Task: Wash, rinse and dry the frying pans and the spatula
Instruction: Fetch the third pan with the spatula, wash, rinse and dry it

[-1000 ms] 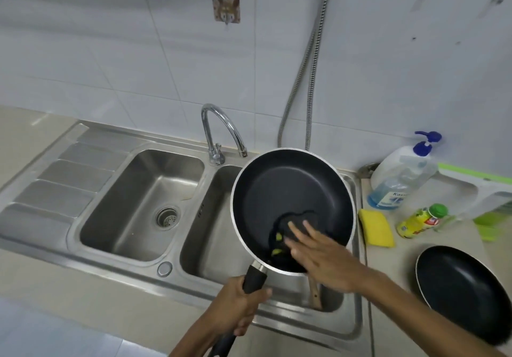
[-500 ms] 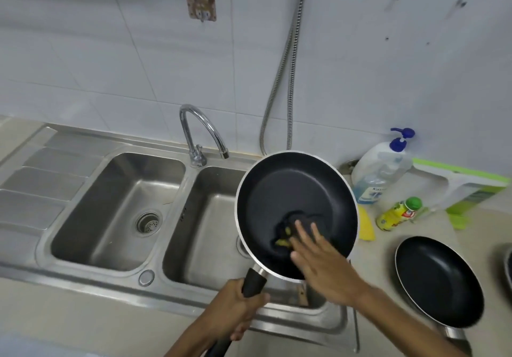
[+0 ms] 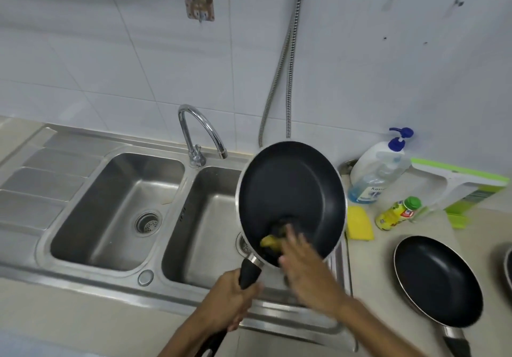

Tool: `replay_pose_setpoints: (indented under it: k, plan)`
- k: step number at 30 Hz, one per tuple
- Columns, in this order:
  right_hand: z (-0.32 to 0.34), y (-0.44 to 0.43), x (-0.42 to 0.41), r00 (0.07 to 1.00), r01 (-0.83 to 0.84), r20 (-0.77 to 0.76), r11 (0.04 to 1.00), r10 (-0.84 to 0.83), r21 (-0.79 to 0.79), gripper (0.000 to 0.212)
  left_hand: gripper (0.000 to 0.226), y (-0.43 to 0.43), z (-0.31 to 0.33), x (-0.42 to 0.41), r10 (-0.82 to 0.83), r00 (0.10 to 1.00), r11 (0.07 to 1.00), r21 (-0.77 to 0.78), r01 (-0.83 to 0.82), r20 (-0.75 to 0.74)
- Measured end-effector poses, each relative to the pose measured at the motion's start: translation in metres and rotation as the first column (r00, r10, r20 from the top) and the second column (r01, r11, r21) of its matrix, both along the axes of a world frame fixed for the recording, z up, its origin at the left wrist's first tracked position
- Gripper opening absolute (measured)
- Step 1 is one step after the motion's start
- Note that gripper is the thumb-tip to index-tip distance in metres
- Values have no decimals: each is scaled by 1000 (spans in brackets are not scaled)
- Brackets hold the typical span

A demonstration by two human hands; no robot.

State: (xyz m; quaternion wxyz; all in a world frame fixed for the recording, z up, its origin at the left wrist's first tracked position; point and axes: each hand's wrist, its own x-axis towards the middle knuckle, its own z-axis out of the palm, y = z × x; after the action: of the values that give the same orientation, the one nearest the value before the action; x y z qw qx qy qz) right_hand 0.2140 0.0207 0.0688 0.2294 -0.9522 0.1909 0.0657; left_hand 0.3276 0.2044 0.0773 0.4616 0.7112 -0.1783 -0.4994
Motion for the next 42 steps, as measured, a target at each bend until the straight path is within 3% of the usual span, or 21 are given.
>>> replay_pose_setpoints:
  k: [2,4,8,11,12,15,17,18,21,24,27,28,30,33,35,37,39,42]
  plan:
    - [17,37,35,983,-39,184,991,15,126,60,28,-2,5,-7,-74,994,997,36,72,74]
    - [27,13,87,955,83,283,996,-88,32,58,28,-5,10,-18,-66,998,997,28,66,2]
    - [26,-89,109,923,350,259,898,-283,-268,57,28,-9,20,-22,8,994,999,-36,-12,-104]
    - [5,-104,50,957,278,184,890,-225,-361,61,31,-3,15,-5,44,991,998,-46,-50,-127]
    - [-1,-86,29,962,260,164,911,-217,-320,62,31,-1,14,-2,44,993,998,-37,-48,-108]
    - [-8,7,6,987,117,102,990,-125,84,60,30,-2,13,-1,22,1000,1000,7,-23,12]
    - [14,42,31,956,35,274,969,-104,243,54,28,-4,16,-6,-39,994,999,30,36,106]
    - [23,40,52,933,41,337,968,-126,249,55,27,-4,18,-9,-56,992,998,33,52,116]
    - [35,-23,115,901,206,387,978,-195,15,58,29,-6,25,-21,-35,998,999,-1,35,59]
    - [25,-100,112,885,405,345,884,-313,-236,58,34,-8,32,-16,30,998,998,-45,-32,-49]
    - [-7,-108,52,944,298,240,896,-225,-329,55,35,-2,32,1,55,997,995,-74,-59,-57]
    - [-16,-85,33,952,267,217,931,-215,-251,55,35,-2,30,3,62,997,995,-73,-65,-36]
    - [-25,-16,12,964,194,174,979,-203,68,51,35,-3,26,0,59,997,997,-55,-56,55]
    - [12,47,41,925,157,238,868,-296,471,50,31,-7,19,-9,-33,965,999,40,23,260]
    - [39,44,81,900,127,285,824,-330,553,53,26,-9,19,-18,-24,978,998,60,12,209]
    - [50,19,118,871,176,342,875,-351,450,58,21,-12,22,-30,-7,988,999,43,0,151]
    - [49,-21,144,830,332,367,901,-420,280,63,21,-16,24,-38,-3,993,1000,14,2,122]
    - [26,-82,132,863,434,338,893,-375,-117,61,29,-15,23,-29,37,999,998,-49,-36,23]
